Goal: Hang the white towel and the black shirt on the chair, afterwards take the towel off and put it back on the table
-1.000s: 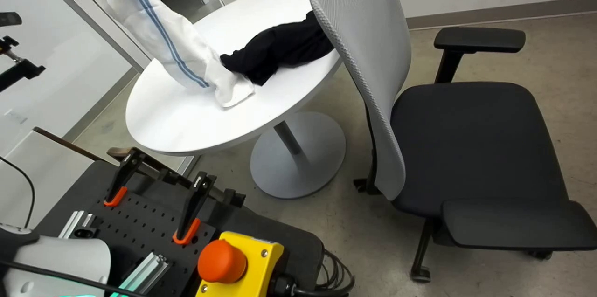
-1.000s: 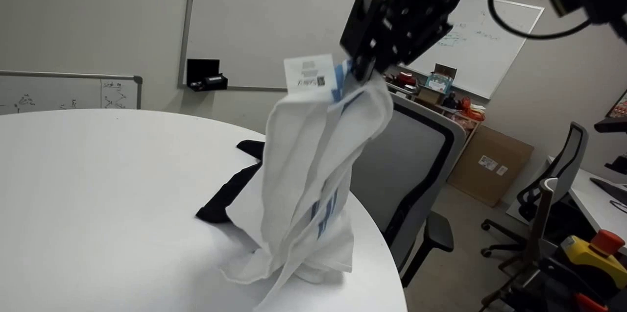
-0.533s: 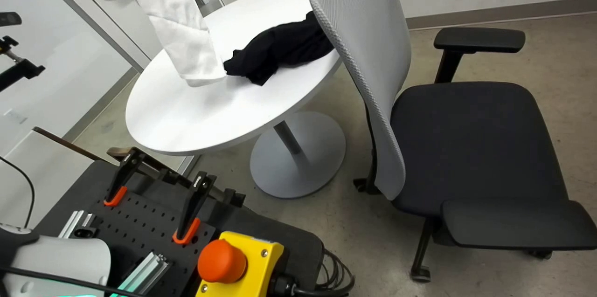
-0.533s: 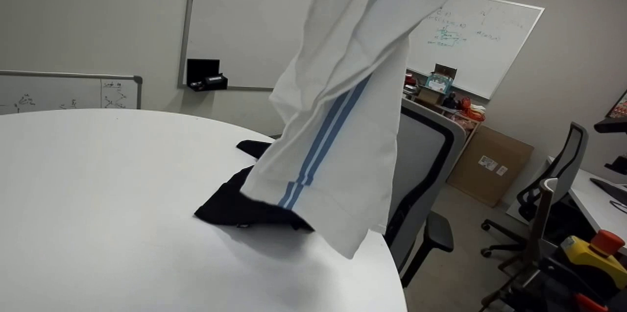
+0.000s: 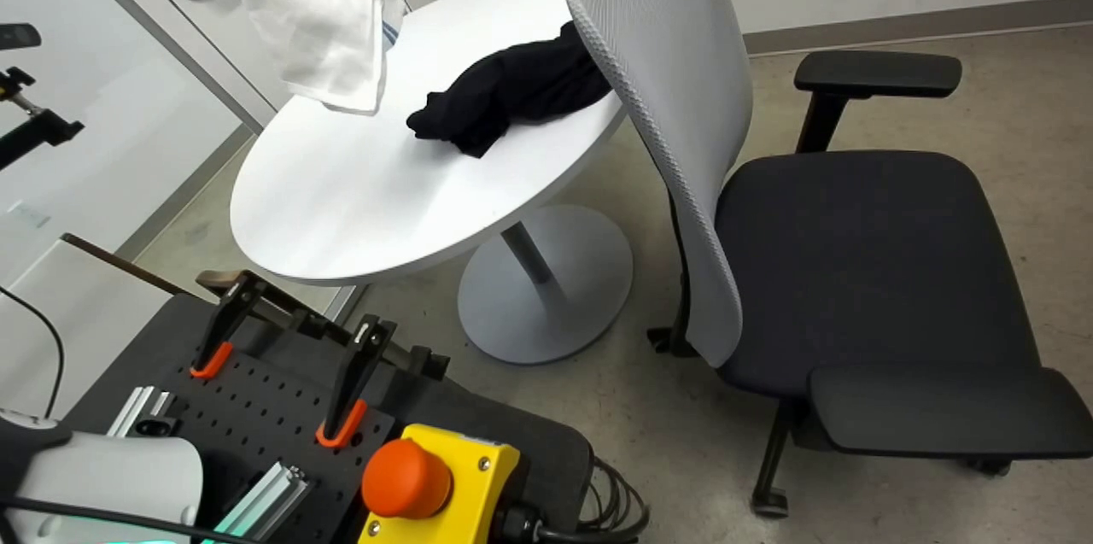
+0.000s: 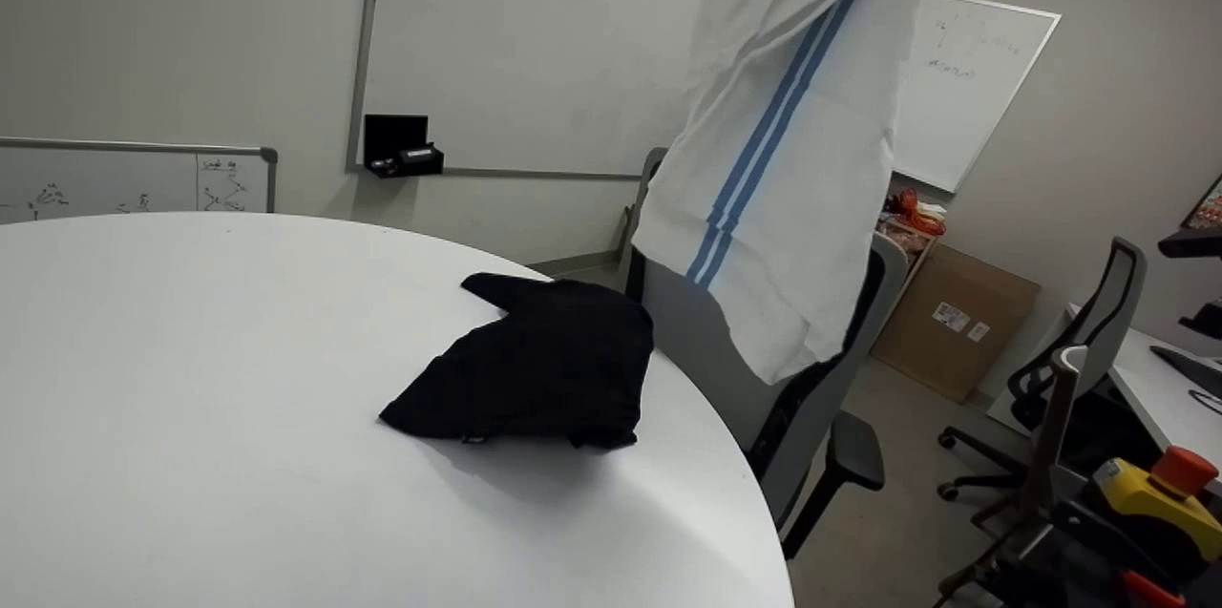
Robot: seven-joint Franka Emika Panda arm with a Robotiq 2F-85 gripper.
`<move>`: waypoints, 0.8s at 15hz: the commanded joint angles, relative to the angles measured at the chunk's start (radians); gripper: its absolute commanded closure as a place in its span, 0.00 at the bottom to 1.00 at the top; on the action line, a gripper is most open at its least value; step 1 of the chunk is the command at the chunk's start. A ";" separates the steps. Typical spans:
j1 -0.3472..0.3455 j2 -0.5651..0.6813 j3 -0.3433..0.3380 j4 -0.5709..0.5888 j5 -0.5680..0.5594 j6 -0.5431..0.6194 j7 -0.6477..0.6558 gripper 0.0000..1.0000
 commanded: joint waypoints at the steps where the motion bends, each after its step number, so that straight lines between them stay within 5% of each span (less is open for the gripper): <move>1: -0.073 -0.069 -0.031 -0.016 0.077 -0.024 -0.072 0.97; 12: -0.268 -0.054 -0.163 -0.037 0.283 0.009 -0.186 0.97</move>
